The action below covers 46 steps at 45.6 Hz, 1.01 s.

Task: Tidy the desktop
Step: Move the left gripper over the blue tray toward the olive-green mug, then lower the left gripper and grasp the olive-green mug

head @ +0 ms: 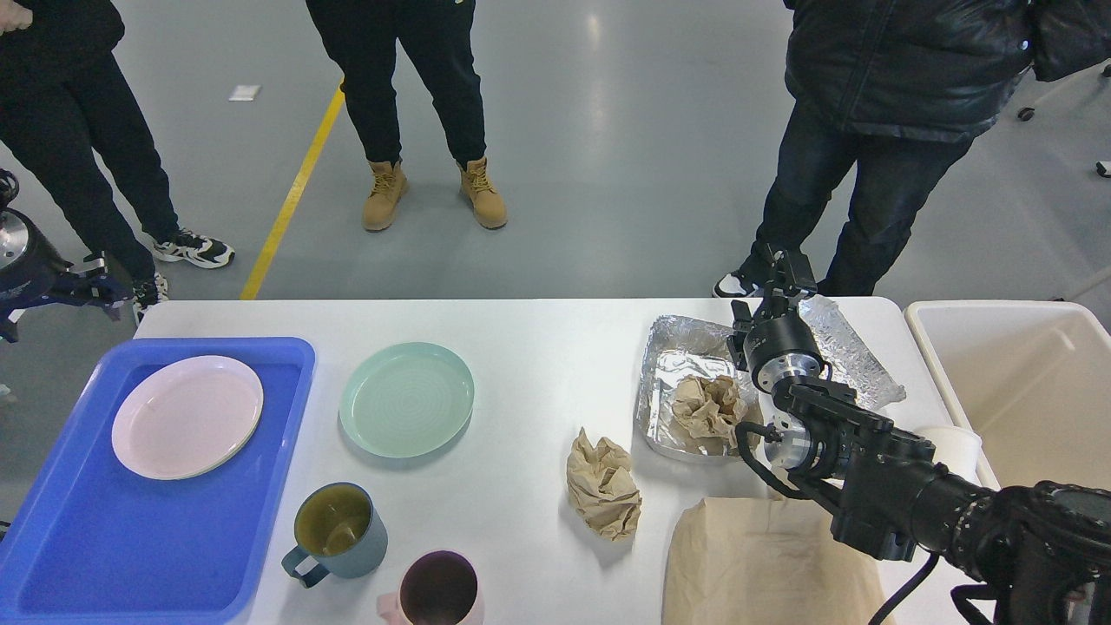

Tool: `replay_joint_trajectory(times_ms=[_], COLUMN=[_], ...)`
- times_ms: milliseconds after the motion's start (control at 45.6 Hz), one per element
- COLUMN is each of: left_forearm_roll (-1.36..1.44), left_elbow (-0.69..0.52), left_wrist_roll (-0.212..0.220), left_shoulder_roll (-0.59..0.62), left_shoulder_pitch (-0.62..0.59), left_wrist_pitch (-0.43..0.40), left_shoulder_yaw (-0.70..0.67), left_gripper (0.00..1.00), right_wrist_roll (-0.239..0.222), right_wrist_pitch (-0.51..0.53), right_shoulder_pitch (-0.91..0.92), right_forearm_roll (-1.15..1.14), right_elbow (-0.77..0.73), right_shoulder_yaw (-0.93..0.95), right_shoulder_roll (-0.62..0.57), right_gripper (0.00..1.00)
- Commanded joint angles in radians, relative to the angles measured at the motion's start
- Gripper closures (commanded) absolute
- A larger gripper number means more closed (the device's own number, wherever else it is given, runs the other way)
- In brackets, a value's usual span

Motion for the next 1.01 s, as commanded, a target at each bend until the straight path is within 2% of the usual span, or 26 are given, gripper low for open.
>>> replay_joint_trajectory(times_ms=[0, 175, 307, 438, 723, 986], left_forearm_roll=[-0.001, -0.002, -0.004, -0.002, -0.004, -0.004], left_elbow=[-0.122, -0.372, -0.509, -0.563, -0.695, -0.701], left_wrist_roll=[0.002, 0.002, -0.011, -0.011, -0.004, -0.001], left_shoulder_roll=[-0.01, -0.014, -0.014, -0.018, -0.119, -0.181], left_shoulder_pitch=[-0.09, -0.234, -0.269, -0.273, -0.271, -0.202], left_wrist_pitch=[0.0, 0.0, 0.0, 0.0, 0.0, 0.0], left_shoulder_yaw=[0.067, 0.179, 0.163, 0.108, -0.004, -0.004], left_gripper=[0.03, 0.03, 0.03, 0.03, 0.03, 0.04], right_wrist_roll=[0.0, 0.0, 0.0, 0.0, 0.0, 0.0], right_wrist_pitch=[0.0, 0.0, 0.0, 0.0, 0.0, 0.0], right_shoulder_pitch=[0.0, 0.0, 0.0, 0.0, 0.0, 0.0], right_forearm_roll=[0.0, 0.0, 0.0, 0.0, 0.0, 0.0], right_elbow=[0.0, 0.0, 0.0, 0.0, 0.0, 0.0], right_shoulder_yaw=[0.0, 0.0, 0.0, 0.0, 0.0, 0.0], right_shoulder_roll=[0.0, 0.0, 0.0, 0.0, 0.0, 0.0], right_gripper=[0.0, 0.0, 0.0, 0.0, 0.0, 0.0])
